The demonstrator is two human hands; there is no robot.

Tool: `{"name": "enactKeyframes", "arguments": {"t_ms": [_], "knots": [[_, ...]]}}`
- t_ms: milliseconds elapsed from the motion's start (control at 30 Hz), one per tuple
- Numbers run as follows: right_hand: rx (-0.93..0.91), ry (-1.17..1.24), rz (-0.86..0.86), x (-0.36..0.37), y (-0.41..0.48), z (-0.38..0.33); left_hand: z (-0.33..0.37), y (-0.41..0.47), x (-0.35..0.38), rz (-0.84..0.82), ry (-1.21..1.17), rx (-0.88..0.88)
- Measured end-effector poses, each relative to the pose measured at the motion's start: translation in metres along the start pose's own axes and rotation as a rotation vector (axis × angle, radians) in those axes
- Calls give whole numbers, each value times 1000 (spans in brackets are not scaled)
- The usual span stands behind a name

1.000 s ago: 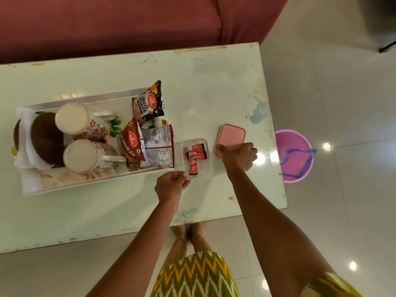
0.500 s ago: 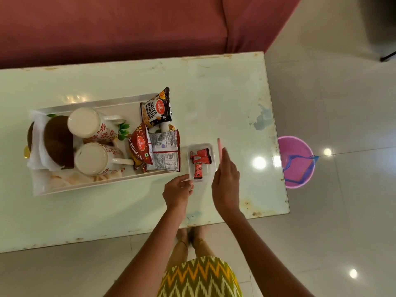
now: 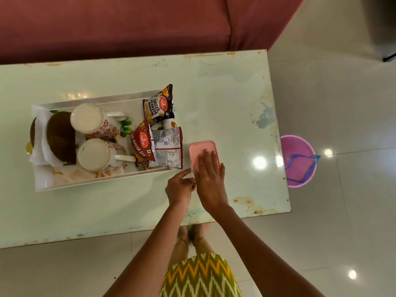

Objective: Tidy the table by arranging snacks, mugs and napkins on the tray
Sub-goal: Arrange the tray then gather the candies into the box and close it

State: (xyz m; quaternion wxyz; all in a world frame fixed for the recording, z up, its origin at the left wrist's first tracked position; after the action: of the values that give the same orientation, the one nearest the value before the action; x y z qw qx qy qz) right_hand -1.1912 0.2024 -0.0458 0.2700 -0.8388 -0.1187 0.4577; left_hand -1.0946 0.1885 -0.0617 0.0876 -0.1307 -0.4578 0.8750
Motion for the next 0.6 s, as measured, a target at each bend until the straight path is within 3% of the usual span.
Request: {"name": "enactKeyframes", "arguments": {"t_ms": [167, 300, 433, 600], "knots": [[41, 180, 102, -14, -8, 13, 0, 0, 0, -24, 2, -24], [162, 508, 232, -23, -16, 31, 2, -2, 1, -28, -13, -31], [344, 848, 247, -16, -22, 55, 9, -3, 3, -12, 61, 24], [461, 1047, 193, -10, -22, 76, 15, -2, -1, 30, 149, 84]]}}
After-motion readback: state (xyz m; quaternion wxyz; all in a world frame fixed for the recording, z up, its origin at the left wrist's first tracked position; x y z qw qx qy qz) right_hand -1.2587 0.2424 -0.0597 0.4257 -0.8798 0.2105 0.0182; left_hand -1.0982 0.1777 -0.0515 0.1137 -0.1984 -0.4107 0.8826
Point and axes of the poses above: each hand's wrist, its own y-axis towards the middle knuckle, its own x-axis out of the palm, z = x × y, the point moved 7 cm from there along y, towards the middle knuckle, and after that the axes turned 11 degrees about -z, right-handed, at the moved point
